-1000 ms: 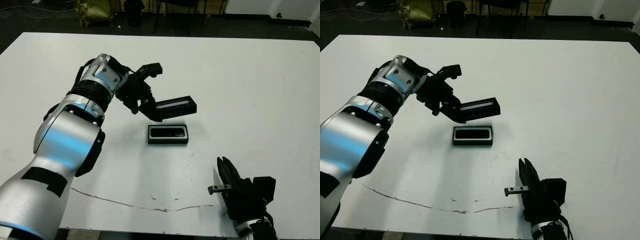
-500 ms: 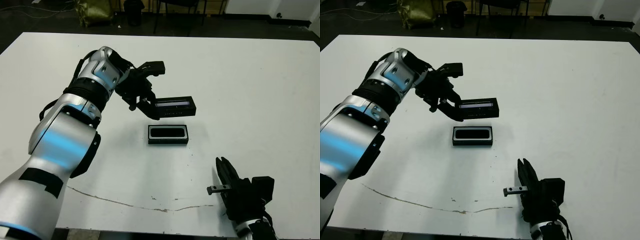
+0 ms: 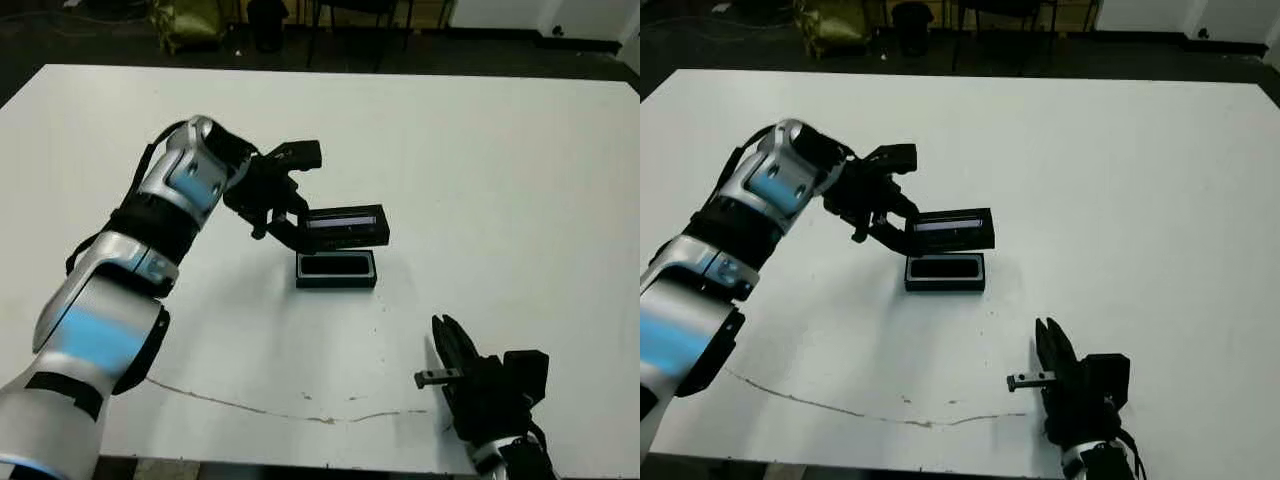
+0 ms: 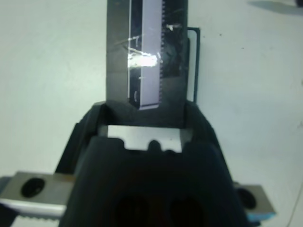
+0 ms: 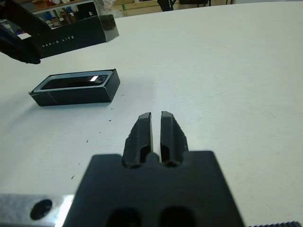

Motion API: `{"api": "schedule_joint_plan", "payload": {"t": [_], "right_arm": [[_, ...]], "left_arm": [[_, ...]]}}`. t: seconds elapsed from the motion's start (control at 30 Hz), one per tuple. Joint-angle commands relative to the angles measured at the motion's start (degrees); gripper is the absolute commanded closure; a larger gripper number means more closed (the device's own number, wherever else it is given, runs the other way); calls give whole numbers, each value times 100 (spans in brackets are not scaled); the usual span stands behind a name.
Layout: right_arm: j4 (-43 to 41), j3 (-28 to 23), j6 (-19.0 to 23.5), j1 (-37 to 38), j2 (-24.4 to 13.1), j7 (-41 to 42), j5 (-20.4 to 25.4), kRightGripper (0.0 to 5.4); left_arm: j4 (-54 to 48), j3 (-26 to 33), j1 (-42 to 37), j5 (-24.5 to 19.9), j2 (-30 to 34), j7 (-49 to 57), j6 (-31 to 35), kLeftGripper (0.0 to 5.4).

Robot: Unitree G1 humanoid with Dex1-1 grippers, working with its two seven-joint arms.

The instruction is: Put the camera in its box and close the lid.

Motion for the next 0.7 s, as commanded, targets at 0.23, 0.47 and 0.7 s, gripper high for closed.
{"api": "schedule_joint_plan", "payload": {"t": [0.23, 0.47, 0.7], "right_arm": [[210, -20, -200, 223, 10, 101, 19, 540], [144, 41, -247, 285, 68, 16, -37, 540], [188, 53, -266, 277, 40, 3, -59, 540]], "left_arm": [[-947, -393, 375, -163, 291, 150, 1136, 317], [-1002, -681, 223, -302, 414, 42, 1069, 317], [-876, -809, 123, -438, 431, -18, 1071, 317]]}}
